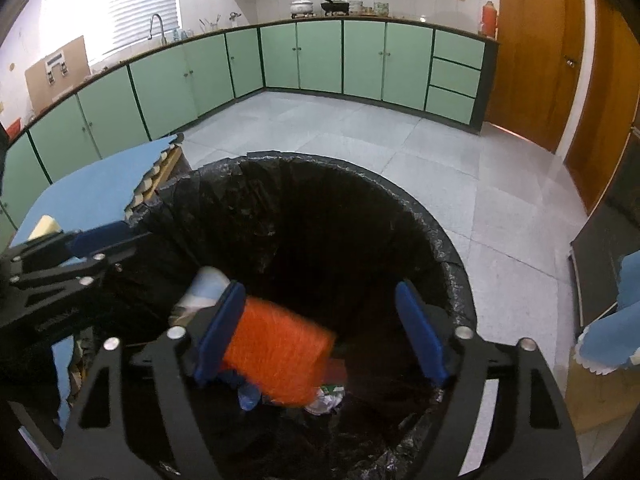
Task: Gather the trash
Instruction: 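Carry foam mesh and paper cup over the black bin and open both grippers, then move both tools back over the red bag and yellow sponge on the mat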
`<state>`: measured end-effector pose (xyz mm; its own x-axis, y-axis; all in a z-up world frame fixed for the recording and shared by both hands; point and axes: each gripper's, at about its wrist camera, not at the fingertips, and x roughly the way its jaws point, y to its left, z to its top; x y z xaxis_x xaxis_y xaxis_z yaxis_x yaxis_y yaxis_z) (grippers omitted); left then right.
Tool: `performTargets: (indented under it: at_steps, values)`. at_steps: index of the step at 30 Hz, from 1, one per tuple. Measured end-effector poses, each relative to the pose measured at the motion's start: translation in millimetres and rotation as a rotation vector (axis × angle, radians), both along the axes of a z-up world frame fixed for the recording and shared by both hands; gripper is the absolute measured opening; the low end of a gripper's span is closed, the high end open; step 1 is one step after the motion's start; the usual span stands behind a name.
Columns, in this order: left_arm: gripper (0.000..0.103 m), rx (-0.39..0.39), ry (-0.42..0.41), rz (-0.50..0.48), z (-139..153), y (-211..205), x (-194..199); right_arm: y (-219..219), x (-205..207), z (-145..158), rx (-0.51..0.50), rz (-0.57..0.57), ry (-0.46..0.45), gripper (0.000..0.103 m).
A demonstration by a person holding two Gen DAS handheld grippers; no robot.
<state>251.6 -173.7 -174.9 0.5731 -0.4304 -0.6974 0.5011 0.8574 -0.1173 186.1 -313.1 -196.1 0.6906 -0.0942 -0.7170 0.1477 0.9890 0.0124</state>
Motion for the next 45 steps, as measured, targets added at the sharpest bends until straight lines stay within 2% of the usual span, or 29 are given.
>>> performTargets:
  at_steps: [7,15,22,38,45]
  values:
    - [0.054,-0.014,-0.03,0.025,14,14,-3,6,-7,10,-0.023,0.0,-0.033,0.087]
    - [0.06,-0.046,-0.074,0.097,34,55,-9,19,-12,27,-0.009,0.011,-0.075,0.091]
    - [0.062,-0.04,-0.111,0.185,45,100,-21,47,-9,41,0.008,0.058,-0.104,0.092]
    - [0.063,0.032,-0.175,0.482,55,254,-36,169,27,53,0.051,0.266,-0.139,0.092]
    - [0.063,0.059,-0.187,0.576,51,305,-42,228,46,49,0.07,0.359,-0.139,0.092]
